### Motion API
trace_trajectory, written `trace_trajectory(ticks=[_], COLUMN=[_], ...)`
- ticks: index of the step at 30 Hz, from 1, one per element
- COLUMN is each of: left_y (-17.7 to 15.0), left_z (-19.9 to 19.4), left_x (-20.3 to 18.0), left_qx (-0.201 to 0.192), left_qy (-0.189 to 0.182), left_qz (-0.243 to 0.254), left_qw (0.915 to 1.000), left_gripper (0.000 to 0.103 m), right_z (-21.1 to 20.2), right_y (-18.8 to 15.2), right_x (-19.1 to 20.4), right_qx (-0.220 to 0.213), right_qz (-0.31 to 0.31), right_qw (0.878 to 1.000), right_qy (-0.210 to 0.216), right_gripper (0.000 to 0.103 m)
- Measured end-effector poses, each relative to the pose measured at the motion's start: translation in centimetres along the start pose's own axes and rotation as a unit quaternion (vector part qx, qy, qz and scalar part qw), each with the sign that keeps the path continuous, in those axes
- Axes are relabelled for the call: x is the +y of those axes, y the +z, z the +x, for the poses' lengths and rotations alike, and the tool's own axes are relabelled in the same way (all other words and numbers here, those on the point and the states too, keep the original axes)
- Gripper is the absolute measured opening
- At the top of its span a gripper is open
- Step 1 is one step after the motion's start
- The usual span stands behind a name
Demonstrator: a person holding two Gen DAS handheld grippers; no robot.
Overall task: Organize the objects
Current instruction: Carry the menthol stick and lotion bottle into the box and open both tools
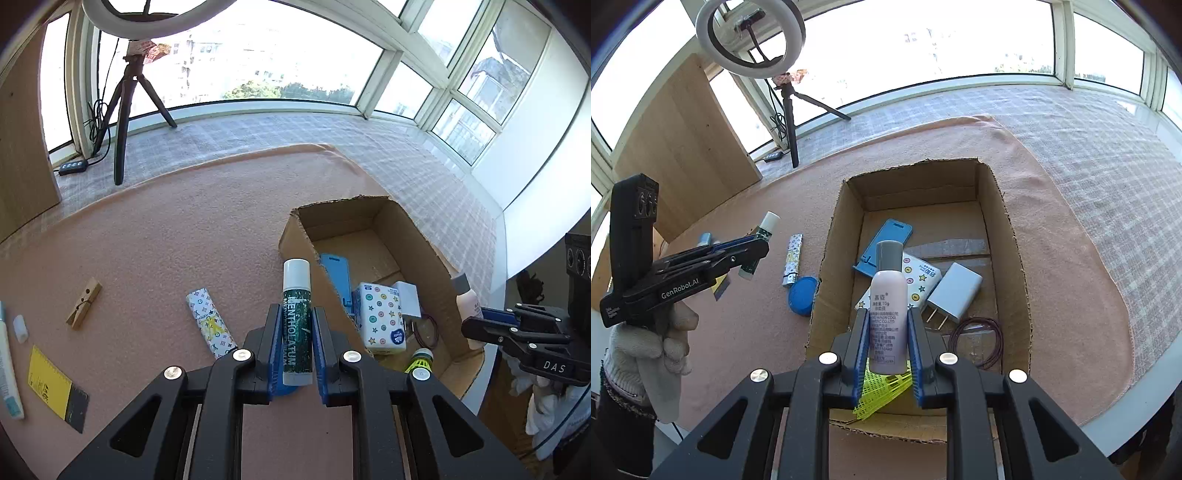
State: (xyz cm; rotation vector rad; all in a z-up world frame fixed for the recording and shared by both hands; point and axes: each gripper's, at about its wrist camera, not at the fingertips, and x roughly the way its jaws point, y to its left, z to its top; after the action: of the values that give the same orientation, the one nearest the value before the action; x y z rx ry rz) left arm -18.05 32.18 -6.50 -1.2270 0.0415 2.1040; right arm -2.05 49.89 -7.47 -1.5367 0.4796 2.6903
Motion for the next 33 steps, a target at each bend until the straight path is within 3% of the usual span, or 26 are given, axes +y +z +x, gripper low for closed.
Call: trace_trajectory(ticks=[9,21,22,23,25,33], left_y=[2.9,5.7,5.8,5.9,6.0,5.3], left_z=[5.4,8.5,8.5,8.4,8.1,6.3], left_x=[-5.0,-7.2,-7.2,-7.2,-7.1,-5.8], left_qx=[0.023,0.027,0.027,0.026,0.023,0.015], left_qy=[-0.006,-0.014,-0.014,-0.013,-0.008,0.002], left_qz=[0.036,0.06,0.059,0.058,0.056,0.047], left_qw=[0.9991,0.9977,0.9978,0.9979,0.9981,0.9988], left_gripper=[0.016,0.019,0.023,0.036,0.04,0.04], right_z=[0.1,0.9,0.9,0.8,0.5,0.2], right_y=[-1.0,-1.1,-1.1,-1.0,-1.0,-0.9], right_x=[-3.4,-4.1,-4.0,-3.9,-3.5,-2.5], right_qx=[0.006,0.009,0.01,0.012,0.004,-0.003], right_qz=[0.027,0.027,0.025,0.023,0.017,0.013], right_qw=[1.0,1.0,1.0,1.0,1.0,1.0], right_qy=[-0.001,0.012,0.015,0.017,0.014,0.014], right_gripper=[0.018,0.018,0.022,0.033,0.046,0.048])
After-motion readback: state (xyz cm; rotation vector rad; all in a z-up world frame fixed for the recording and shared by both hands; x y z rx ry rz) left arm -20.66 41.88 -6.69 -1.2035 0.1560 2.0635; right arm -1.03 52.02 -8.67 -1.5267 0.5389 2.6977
